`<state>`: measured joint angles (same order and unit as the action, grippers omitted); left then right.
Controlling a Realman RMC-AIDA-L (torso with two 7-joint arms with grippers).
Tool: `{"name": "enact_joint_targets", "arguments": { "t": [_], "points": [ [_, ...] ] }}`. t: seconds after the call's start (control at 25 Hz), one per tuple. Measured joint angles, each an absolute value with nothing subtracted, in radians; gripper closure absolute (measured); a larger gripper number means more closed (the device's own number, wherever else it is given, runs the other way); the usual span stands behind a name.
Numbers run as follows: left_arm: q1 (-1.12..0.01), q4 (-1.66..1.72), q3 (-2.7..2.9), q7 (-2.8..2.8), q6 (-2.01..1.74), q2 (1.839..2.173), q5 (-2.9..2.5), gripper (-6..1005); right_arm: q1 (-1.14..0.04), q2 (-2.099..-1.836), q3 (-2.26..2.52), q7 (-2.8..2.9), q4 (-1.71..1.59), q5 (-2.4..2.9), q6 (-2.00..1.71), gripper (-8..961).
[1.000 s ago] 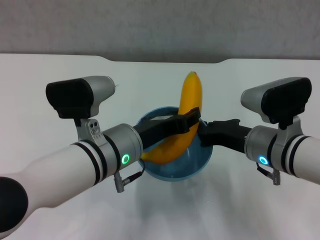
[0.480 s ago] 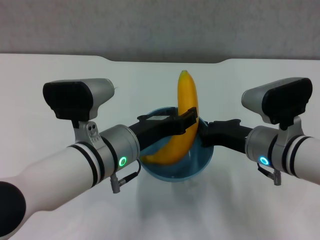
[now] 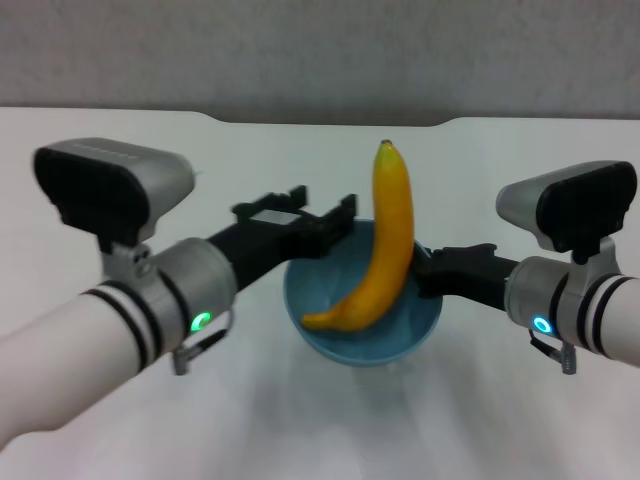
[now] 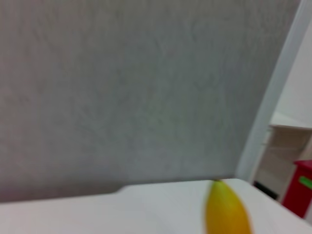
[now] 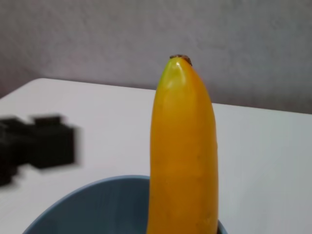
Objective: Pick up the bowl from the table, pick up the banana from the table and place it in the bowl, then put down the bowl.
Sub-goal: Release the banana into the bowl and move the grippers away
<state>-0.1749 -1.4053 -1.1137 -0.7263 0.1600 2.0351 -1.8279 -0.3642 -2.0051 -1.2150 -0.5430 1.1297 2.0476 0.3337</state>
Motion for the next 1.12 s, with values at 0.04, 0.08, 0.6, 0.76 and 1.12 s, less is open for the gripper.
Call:
{"name": "enact_joint_targets", "arguments": {
  "t": [0.04,0.08,0.6,0.76,1.12],
  "points": [
    [-0.159,-1.411,-1.126,-0.774,0.16,2.035,-1.829,358,-0.367,-2.005,-1.222,-0.545,1.122,2.048,0.338,892],
    [-0.144,-1.413,-1.138,-0.83,0.154,2.036,-1.83,354,-0.376,-2.005,-1.231,-0.545,1.109,2.047,0.344,892],
    [-0.016,-1.301,-1.058,-1.327,-0.321,2.042,-1.83,356,-0.58,-2.012,-1.262,-0.547,0.82,2.023,0.28,891],
    [-0.012,-1.268,-1.011,-1.316,-0.443,2.041,-1.821,355,-0.596,-2.013,-1.239,-0.548,0.768,1.96,0.228,890],
    [-0.011,-1.244,-1.014,-1.215,-0.458,2.04,-1.808,354,-0.56,-2.015,-1.13,-0.547,0.819,1.89,0.138,889]
  ]
}}
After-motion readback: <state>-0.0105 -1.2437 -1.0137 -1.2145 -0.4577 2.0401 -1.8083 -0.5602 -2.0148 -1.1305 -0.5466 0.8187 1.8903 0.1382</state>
